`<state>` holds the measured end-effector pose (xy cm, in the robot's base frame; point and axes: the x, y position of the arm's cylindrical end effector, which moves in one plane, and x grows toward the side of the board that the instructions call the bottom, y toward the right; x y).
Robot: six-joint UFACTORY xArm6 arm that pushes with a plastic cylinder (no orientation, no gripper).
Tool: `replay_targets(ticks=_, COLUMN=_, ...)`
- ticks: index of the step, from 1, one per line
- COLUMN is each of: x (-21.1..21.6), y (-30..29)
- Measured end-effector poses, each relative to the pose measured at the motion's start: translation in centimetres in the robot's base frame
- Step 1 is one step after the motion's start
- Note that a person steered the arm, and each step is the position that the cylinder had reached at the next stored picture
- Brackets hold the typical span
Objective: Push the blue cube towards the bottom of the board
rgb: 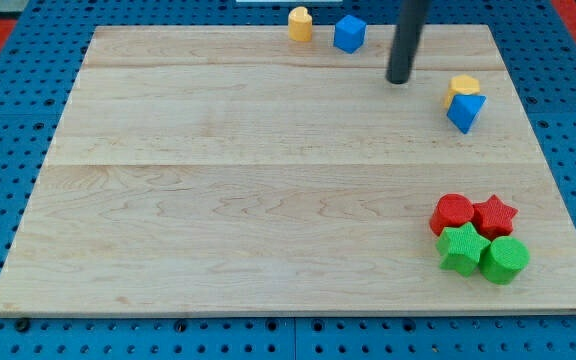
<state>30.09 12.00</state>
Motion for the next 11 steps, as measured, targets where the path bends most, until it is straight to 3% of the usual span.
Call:
replay_targets(ticks=1, x=-0.6, y=-4.3)
replay_targets(ticks=3, x=-7.0, y=2.1)
replay_targets(ticks=5, x=-10.9, y=-0.1)
replay_targets(ticks=7, x=-10.8, y=-5.6)
replay_targets(ticks=9, x=-10.5, y=-7.6)
replay_targets(ticks=11, x=-6.5, y=-8.5)
